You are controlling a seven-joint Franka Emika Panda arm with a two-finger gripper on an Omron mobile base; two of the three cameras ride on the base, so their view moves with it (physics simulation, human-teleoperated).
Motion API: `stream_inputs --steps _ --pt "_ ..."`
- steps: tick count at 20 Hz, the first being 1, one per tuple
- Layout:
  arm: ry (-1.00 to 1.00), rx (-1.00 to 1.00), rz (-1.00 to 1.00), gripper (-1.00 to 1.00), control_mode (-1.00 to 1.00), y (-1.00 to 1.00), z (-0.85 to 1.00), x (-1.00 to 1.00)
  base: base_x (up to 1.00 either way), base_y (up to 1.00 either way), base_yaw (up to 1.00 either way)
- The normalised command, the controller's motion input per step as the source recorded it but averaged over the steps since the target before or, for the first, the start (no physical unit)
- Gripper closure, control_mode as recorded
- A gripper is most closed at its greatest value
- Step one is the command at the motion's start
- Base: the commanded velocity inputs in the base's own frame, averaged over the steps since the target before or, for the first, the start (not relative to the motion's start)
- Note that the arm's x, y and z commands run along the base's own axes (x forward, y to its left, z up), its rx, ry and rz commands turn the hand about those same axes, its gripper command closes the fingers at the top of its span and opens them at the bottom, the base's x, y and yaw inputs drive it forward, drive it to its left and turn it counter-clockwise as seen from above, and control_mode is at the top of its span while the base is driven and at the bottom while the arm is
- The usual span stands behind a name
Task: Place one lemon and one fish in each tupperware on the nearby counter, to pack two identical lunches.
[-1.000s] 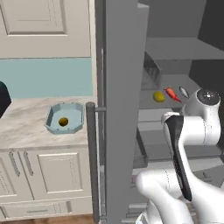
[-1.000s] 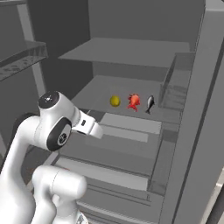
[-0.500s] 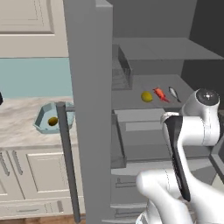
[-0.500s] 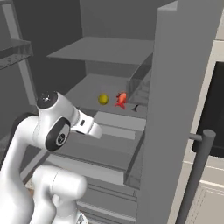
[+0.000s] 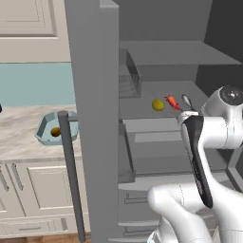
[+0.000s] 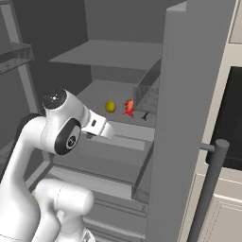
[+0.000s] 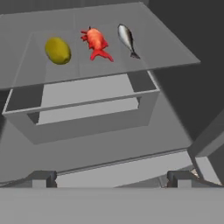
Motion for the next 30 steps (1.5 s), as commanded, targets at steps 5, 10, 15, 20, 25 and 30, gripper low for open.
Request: stream_inputs --steps 5,10,15,20,25,30 --pt "-0.11 0.00 0.12 -1.00 -1.00 -0.25 0.76 0.01 0.00 0.00 0.00" --pt "-0.07 0.00 0.21 -1.00 -1.00 -0.08 0.10 0.35 0.00 0.00 0.00" --pt "0.01 -0.02 0.07 -1.00 -1.00 0.18 -0.09 0.66 0.00 0.00 0.00" --pt "0.03 -0.06 -0.06 -1.00 -1.00 -0.01 -0.13 0.65 0.00 0.00 0.00" --pt "0.01 -0.04 -0.10 -1.00 -1.00 -0.06 -0.10 0.30 0.00 0.00 0.00" --pt "0.07 0.00 0.00 -1.00 -1.00 -0.04 -0.26 0.25 0.00 0.00 0.00"
